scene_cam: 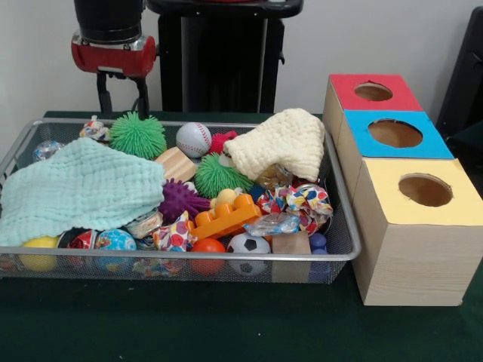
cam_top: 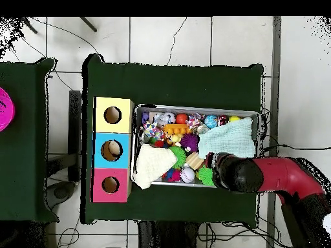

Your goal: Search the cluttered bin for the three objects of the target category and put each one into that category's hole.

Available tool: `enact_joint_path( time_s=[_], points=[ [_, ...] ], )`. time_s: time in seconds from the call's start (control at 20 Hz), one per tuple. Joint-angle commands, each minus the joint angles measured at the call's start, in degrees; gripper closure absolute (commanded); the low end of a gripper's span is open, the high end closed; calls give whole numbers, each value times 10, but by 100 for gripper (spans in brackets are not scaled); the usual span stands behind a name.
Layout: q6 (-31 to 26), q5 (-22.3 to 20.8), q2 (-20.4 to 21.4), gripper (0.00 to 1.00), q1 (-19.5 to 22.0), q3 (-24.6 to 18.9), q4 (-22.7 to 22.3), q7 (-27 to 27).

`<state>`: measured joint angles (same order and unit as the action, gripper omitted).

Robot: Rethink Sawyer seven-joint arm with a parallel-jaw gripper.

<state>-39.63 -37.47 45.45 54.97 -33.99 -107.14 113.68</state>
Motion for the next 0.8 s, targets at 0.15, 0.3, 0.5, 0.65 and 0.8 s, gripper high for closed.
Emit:
enact_joint_path(
  time_s=[0.15,0.3,0.5,0.65,0.8],
  points=[
    [-22,-41,-44,0,20,-27,-53,-155],
    [-24,-58,-66,0,21,-20,-42,-161],
    [-34,-77,-89,0,31,-15,-34,-177],
    [-12,-102,-111,0,27,-8,-17,-161],
    [11,-132,-115,0,13,3,-7,-132]
  ],
)
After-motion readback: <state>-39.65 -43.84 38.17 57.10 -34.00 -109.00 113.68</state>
